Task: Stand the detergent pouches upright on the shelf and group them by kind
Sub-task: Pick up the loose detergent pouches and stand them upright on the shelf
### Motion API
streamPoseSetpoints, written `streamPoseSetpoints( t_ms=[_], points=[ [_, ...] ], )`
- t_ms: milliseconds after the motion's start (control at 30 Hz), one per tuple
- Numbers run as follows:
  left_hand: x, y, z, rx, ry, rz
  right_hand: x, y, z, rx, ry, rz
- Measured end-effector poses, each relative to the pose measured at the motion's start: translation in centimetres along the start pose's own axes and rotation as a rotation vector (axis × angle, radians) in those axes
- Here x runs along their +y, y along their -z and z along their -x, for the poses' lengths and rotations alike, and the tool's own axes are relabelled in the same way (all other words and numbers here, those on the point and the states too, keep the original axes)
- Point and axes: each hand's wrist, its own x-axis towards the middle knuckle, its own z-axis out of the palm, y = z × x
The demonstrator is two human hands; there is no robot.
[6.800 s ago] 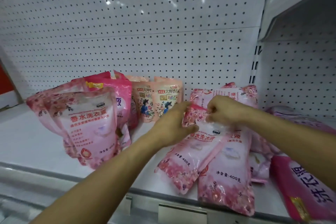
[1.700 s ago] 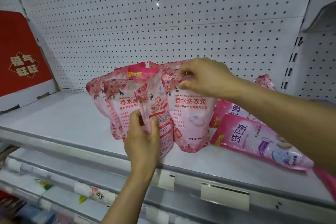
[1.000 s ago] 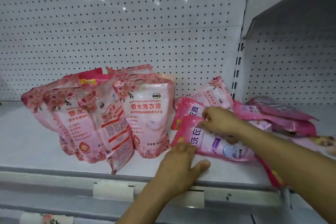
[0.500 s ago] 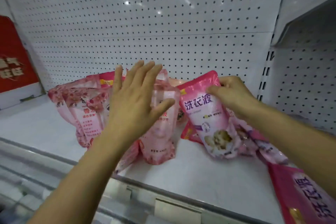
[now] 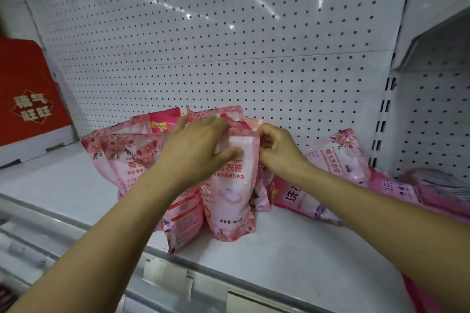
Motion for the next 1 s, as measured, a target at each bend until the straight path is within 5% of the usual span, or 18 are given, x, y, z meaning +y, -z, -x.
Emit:
streamPoseSetpoints(
  t_ms=[133,200,300,433,600,800,1000],
  points=[
    [1.0,0.7,-1.8,0.006,-0.08,0.129,-1.0,3.5,0.1,-0.272,-0.117,-0.025],
    [1.6,1.1,-3.3,-0.121,-0.157,0.136,-0.1,4.9,-0.3,-0.229,-0.195,-0.003],
    [2.2,1.4,-4.8,-0.299,-0.18,0.083,2.8,6.2,-1.2,-0.067,-0.35,0.414],
    [2.1,1.3,-5.2,-0.312,-0.205,0.062,6.4,5.5,-0.8,-0.208,-0.629,0.577],
    [1.3,1.1,-4.9,-0.291,-0.223,0.076,5.2,7.3,-0.9,-0.144,-0.576,0.501],
    [1.2,0.9,-4.9,-0.262,-0.22,0.064,1.2,10.4,-1.5,0.151,-0.408,0.192],
    [1.6,0.7,-5.4,-0.233,-0.191,0.135,-0.9,7.5,-2.0,0.162,-0.193,0.018]
  ],
)
